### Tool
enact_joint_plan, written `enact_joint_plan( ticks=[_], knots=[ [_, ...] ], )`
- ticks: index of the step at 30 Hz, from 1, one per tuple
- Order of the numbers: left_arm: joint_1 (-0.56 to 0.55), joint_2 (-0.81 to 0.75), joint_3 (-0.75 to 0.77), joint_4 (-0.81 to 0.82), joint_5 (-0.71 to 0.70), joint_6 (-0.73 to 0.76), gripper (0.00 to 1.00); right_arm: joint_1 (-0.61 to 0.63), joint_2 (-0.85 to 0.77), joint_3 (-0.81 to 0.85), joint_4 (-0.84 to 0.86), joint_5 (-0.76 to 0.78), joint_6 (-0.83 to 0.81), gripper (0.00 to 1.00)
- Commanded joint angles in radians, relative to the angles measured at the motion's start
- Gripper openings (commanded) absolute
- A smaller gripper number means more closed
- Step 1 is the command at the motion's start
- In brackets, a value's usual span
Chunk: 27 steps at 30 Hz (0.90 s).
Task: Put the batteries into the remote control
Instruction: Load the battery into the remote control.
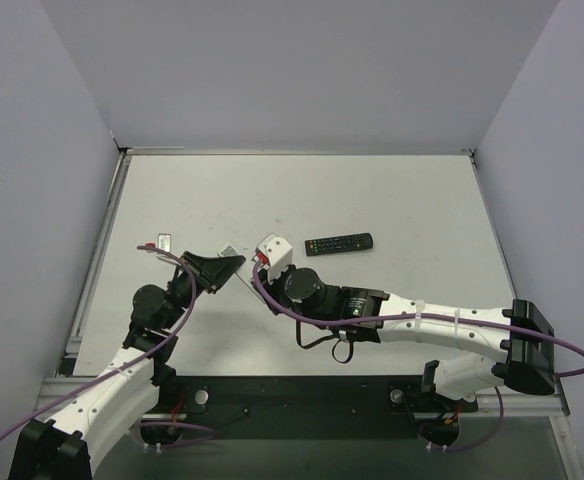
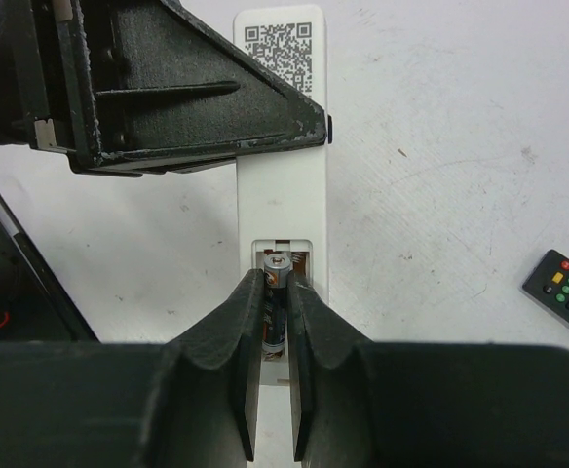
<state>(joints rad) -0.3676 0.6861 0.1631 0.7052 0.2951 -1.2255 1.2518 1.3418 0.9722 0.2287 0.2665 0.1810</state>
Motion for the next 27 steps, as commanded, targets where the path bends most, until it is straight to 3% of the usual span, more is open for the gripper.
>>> enact_joint_plan(
  ticks=[1,6,19,27],
  knots=[
    [-0.005,-0.007,0.027,0.088,0.003,-0.028,0.00,-0.003,-0.003,-0.003,-0.009,-0.016,-0.018,0.00],
    [-0.005,0.001,0.023,0.114,0.003,-0.048,0.00,-0.002,0.005,0.003,-0.014,-0.015,-0.020,0.00],
    [-0.005,0.000,0.016,0.116,0.001,-0.052,0.00,-0.002,0.008,0.014,-0.023,0.002,-0.025,0.17],
    [-0.005,0.007,0.012,0.120,0.006,-0.054,0.00,-0.002,0.013,0.023,-0.022,-0.016,-0.026,0.19]
  ],
)
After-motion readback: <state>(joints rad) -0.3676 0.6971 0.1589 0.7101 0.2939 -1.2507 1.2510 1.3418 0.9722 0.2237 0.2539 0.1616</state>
